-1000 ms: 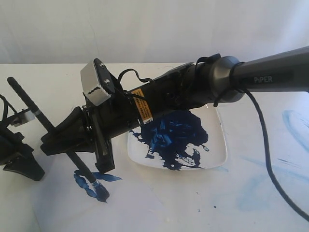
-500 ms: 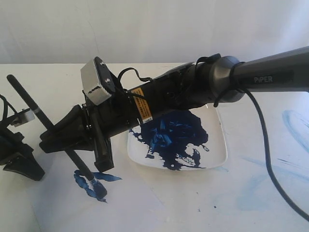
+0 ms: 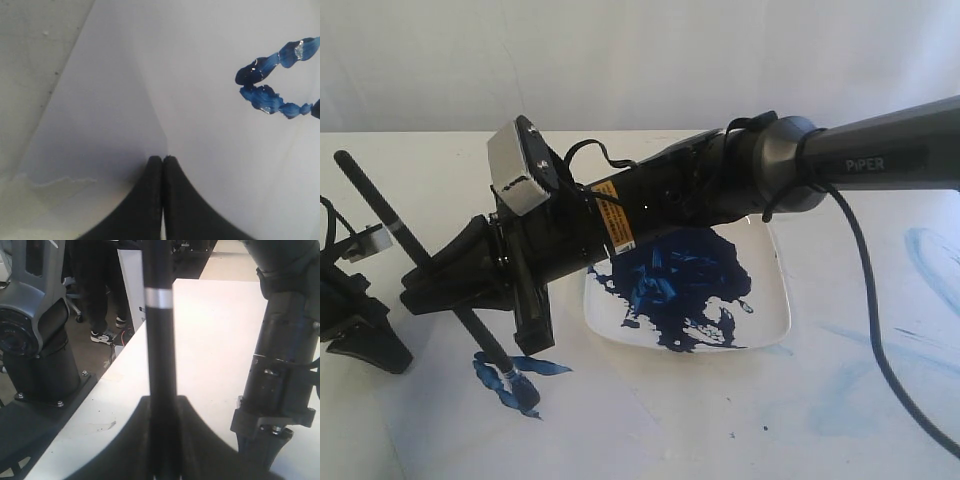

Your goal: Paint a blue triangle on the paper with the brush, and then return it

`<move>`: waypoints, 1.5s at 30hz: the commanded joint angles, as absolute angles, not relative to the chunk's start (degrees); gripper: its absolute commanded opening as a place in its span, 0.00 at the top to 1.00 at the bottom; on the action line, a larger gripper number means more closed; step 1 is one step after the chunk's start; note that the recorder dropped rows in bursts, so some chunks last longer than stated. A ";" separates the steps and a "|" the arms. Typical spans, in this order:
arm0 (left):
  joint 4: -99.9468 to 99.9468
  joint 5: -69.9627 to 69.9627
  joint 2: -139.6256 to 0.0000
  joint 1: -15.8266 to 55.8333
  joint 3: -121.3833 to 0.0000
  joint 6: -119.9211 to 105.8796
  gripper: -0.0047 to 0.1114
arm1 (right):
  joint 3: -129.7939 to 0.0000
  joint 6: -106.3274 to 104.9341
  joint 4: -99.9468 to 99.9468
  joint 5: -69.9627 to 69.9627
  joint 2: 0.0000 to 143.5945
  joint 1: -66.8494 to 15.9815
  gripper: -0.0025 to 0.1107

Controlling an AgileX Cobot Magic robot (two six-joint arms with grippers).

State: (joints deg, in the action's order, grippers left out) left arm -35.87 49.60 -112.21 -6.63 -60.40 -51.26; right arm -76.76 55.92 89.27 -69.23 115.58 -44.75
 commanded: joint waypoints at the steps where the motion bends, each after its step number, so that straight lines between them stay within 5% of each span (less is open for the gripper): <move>1: -35.96 50.14 -112.42 -6.65 -59.99 -51.40 0.96 | -76.65 55.19 88.64 -69.96 115.56 -45.75 0.98; 45: -35.96 50.21 -112.42 -6.65 -59.99 -51.40 0.96 | -76.75 55.24 89.79 -67.84 117.42 -38.82 0.98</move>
